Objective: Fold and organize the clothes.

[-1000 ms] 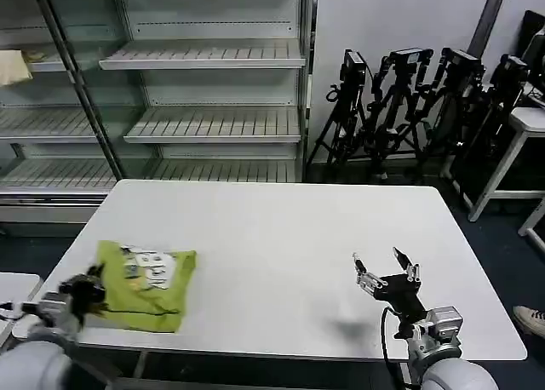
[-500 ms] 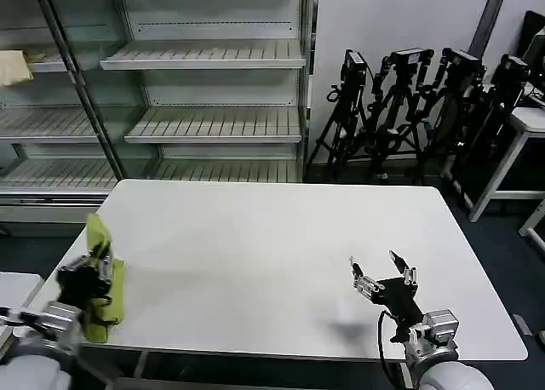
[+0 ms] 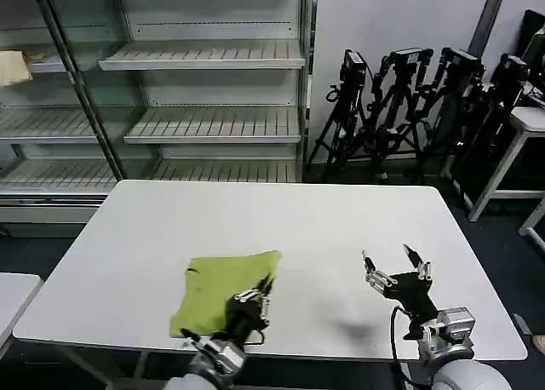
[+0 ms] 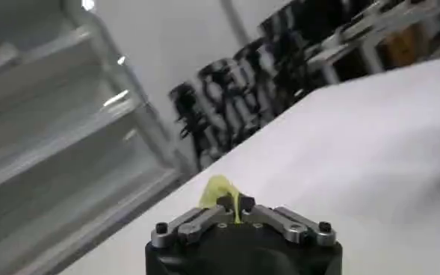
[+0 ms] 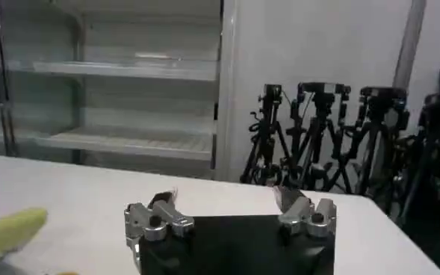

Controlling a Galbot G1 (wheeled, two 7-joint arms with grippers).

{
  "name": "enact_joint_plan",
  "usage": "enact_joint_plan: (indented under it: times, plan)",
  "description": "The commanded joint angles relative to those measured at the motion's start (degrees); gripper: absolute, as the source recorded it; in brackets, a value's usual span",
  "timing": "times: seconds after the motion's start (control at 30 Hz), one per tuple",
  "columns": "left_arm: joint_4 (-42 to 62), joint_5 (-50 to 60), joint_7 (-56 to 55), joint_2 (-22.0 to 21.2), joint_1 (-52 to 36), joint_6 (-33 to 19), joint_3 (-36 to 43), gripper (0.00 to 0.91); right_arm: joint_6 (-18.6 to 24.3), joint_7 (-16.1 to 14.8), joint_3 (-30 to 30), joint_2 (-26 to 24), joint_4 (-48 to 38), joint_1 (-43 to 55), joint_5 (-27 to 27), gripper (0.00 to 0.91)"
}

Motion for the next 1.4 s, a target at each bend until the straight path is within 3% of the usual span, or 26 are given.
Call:
enact_joint_plan:
  times: [0.03,0.1,0.17,0.33,0.4,0.43,0.8,0.97,1.13,1.4]
  plan:
    - [9.2,5.2,1.2,-5.1,-10.8,-4.8,12.9,0.010,0.8,-1.8,4.2,-0.9,-1.2,3.0,-1.1,0.907]
    - [10.3,5.1,1.0,-6.1,-12.1,-4.7,12.3,0.010,0.3,-2.0,4.3,-0.8,-1.9,4.5,-0.9,0.907]
    - [11.1,5.1,1.1,-6.7,-13.0,-4.8,11.7,0.010,3.3,-1.8,4.1,-0.6,-3.2,5.8,-0.4,0.907]
    - [12.1,5.3,1.3,-6.2,-13.6,-5.4,11.8,0.010,3.4,-1.8,4.2,-0.6,-4.0,7.1,-0.3,0.907]
    - [12.5,5.2,1.3,-6.5,-13.4,-5.3,12.3,0.071,3.4,-1.8,4.2,-0.4,-4.1,7.3,-0.3,0.907]
    - [12.5,5.2,1.1,-6.7,-13.3,-5.0,12.4,0.907,3.4,-1.8,4.3,-0.4,-4.1,7.5,-0.4,0.907]
    - [6.7,-19.3,-2.6,-6.6,-12.4,-4.7,9.0,0.907,5.0,-5.1,5.7,-2.2,-10.0,12.2,-1.2,0.907]
    - [2.7,-21.5,-5.7,-4.1,-12.8,-3.7,-0.4,0.907,6.2,-6.6,5.9,-2.8,-12.3,12.8,-2.1,0.907]
    - [3.3,-22.3,-2.8,2.0,-10.1,-4.4,-16.5,0.907,7.7,-7.9,5.2,-2.8,-14.7,13.2,-3.7,0.907]
    - [4.9,-26.2,-2.2,3.6,-7.2,-8.0,-23.1,0.907,10.4,-9.6,2.8,-0.9,-17.6,14.6,-5.6,0.907]
